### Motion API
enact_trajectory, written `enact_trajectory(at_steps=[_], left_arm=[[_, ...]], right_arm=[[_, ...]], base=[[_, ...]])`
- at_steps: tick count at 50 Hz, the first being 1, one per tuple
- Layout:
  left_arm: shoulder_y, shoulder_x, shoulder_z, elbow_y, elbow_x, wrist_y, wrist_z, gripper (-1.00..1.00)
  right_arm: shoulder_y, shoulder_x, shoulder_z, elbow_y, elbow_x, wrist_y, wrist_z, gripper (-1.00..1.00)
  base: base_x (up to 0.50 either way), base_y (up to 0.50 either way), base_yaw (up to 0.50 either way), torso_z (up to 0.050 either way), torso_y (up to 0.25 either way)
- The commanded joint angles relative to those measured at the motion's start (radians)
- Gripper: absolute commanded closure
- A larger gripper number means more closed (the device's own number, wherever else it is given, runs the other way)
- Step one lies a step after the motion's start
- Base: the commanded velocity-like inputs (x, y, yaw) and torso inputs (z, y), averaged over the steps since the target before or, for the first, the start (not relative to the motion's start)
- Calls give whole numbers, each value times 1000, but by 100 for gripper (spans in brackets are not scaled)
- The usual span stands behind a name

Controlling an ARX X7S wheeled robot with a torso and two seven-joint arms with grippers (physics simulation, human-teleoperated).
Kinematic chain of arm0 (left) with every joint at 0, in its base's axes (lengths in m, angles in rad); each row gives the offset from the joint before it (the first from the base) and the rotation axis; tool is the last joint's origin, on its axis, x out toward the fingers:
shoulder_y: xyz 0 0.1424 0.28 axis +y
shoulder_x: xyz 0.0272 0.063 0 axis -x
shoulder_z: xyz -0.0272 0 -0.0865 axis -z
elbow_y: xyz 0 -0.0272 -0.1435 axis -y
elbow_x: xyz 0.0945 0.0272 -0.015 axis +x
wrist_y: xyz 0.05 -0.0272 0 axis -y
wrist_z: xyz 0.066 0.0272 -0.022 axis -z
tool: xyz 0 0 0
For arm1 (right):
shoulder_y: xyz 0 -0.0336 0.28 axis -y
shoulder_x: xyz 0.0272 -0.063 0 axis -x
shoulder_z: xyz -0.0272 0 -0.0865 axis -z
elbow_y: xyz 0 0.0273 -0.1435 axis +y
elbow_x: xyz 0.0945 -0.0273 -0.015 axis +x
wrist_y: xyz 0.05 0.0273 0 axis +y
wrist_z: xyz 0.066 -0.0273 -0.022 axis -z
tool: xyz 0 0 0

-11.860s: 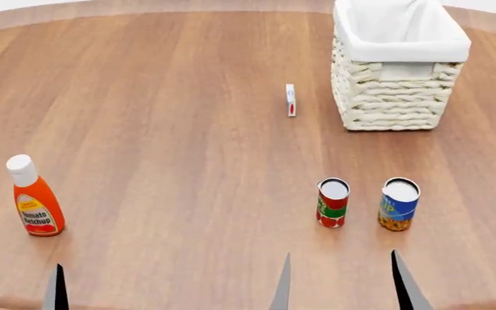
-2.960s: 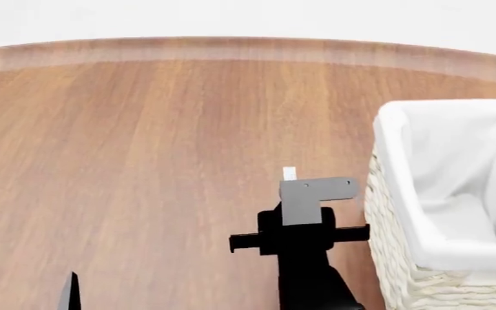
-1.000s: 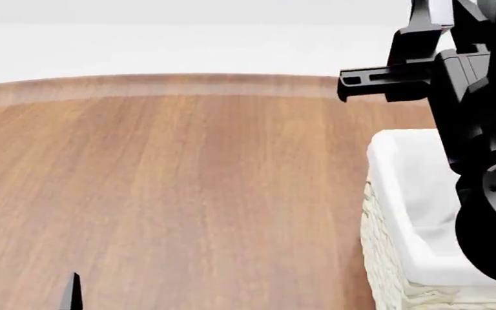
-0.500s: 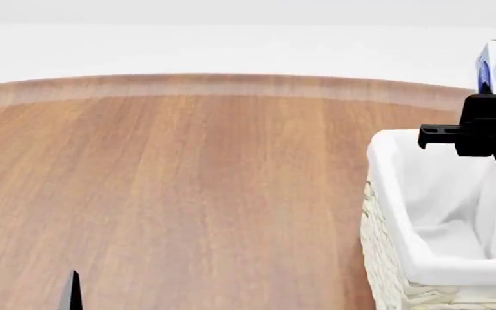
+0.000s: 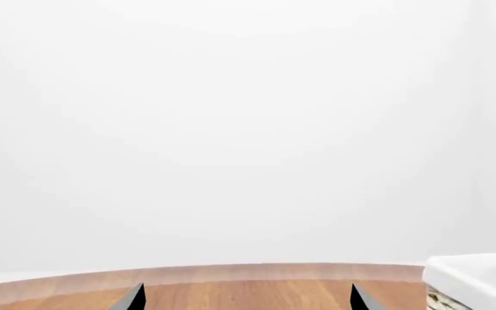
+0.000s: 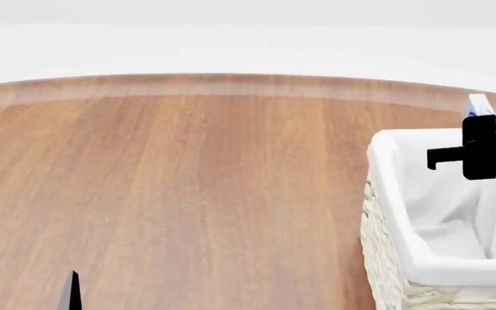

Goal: Pick up the cream cheese box, and put it in the basket.

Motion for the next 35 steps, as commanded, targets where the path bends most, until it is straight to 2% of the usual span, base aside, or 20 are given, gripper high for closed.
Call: enact_trajectory(at_steps=[1, 13, 35], left_arm=[[1, -2, 4, 0, 1, 4, -2, -100], [-2, -1, 10, -10, 2, 10, -1, -100], [-5, -7, 11, -14, -2, 12, -6, -100]], right_arm=[[118, -24, -52, 82, -30, 170, -86, 100], [169, -92, -103, 227, -44, 263, -172, 100], [131, -109, -145, 290, -91, 223, -205, 100]], base=[[0, 0, 0, 0, 0], [0, 0, 0, 0, 1], [0, 0, 0, 0, 0]])
